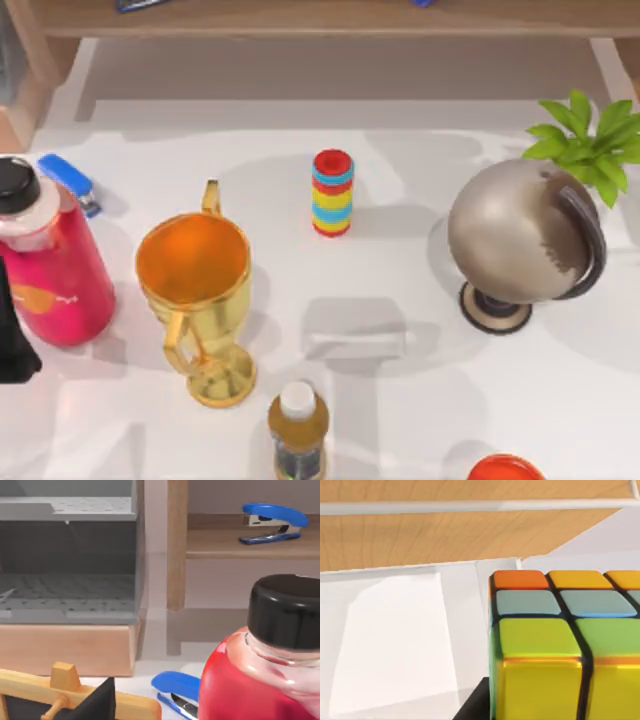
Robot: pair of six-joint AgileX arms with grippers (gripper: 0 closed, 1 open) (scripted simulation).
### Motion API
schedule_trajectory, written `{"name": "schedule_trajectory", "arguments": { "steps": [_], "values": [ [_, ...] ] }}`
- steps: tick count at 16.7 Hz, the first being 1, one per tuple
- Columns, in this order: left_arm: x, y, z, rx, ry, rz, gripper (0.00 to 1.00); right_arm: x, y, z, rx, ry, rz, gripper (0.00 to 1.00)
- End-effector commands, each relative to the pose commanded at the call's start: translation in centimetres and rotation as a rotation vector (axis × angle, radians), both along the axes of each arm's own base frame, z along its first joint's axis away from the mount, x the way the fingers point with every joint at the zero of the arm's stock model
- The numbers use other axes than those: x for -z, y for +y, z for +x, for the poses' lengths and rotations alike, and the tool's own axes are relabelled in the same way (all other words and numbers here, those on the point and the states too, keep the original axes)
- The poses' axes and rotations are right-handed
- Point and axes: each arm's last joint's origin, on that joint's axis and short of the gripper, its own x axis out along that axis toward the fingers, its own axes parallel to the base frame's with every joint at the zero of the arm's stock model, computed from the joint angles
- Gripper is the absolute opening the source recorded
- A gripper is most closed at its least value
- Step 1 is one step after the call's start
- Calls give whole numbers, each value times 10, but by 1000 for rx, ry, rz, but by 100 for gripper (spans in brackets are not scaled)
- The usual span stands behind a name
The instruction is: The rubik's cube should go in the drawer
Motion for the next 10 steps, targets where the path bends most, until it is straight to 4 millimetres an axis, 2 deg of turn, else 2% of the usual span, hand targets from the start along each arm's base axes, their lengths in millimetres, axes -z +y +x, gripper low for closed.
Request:
{"name": "schedule_trajectory", "arguments": {
  "steps": [3, 7, 10],
  "values": [
    [0, 0, 0, 0, 0, 0, 100, 73, -26, 24, -25, 231, 138, 0],
    [0, 0, 0, 0, 0, 0, 100, 163, -42, 44, -57, 460, 308, 0],
    [0, 0, 0, 0, 0, 0, 100, 201, -44, 51, -71, 535, 373, 0]
  ]
}}
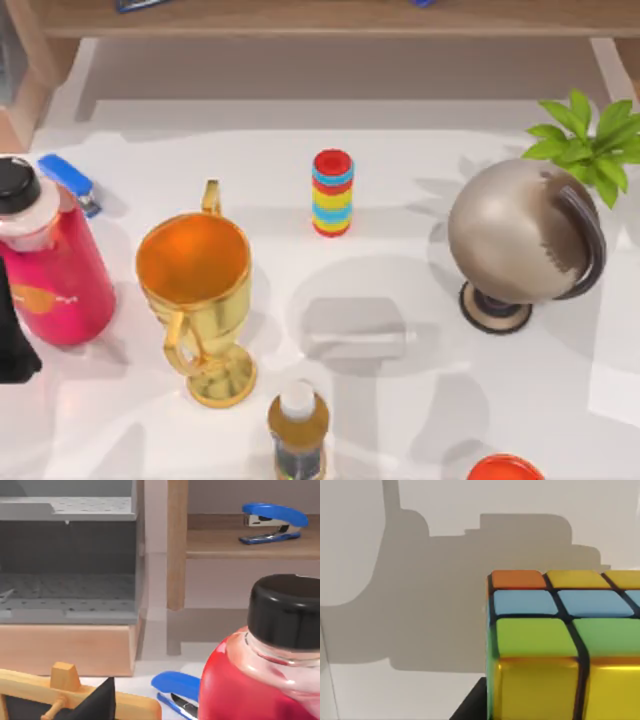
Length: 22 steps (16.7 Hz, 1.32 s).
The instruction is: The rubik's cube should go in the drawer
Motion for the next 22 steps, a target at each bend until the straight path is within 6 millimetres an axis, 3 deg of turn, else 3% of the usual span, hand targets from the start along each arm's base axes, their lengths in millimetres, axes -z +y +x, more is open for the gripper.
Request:
{"name": "schedule_trajectory", "arguments": {
  "steps": [6, 19, 22],
  "values": [
    [0, 0, 0, 0, 0, 0, 100, 5, 0, 1, -1, 7, 7, 0],
    [0, 0, 0, 0, 0, 0, 100, 5, 0, 1, -1, 7, 7, 98],
    [0, 0, 0, 0, 0, 0, 100, 5, 0, 1, -1, 7, 7, 100]
  ]
}}
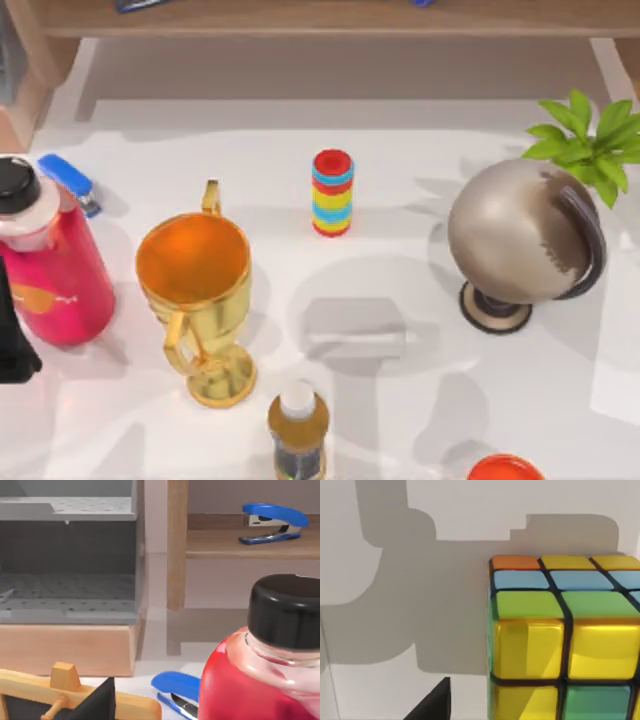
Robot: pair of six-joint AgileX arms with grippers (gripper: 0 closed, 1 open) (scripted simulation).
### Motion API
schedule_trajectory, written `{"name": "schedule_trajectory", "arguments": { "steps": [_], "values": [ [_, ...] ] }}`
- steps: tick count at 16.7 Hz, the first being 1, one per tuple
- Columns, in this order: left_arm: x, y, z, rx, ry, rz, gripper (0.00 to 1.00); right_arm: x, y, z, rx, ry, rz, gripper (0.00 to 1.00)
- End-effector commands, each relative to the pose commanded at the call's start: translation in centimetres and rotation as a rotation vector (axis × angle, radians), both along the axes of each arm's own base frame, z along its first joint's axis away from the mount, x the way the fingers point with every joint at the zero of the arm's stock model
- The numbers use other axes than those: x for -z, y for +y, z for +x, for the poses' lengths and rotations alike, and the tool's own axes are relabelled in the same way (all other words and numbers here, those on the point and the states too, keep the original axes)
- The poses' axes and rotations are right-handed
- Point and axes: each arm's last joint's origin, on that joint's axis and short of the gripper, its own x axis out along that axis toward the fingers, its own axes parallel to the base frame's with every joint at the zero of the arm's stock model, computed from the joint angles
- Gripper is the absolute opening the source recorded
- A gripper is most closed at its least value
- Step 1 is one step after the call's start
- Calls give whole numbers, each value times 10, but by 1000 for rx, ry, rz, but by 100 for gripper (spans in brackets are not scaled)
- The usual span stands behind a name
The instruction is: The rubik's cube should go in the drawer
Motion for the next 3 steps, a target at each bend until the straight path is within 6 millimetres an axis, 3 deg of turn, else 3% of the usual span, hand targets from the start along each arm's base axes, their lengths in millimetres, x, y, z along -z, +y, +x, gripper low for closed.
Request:
{"name": "schedule_trajectory", "arguments": {
  "steps": [3],
  "values": [
    [0, 0, 0, 0, 0, 0, 100, 0, 0, 0, 0, 0, 0, 100]
  ]
}}
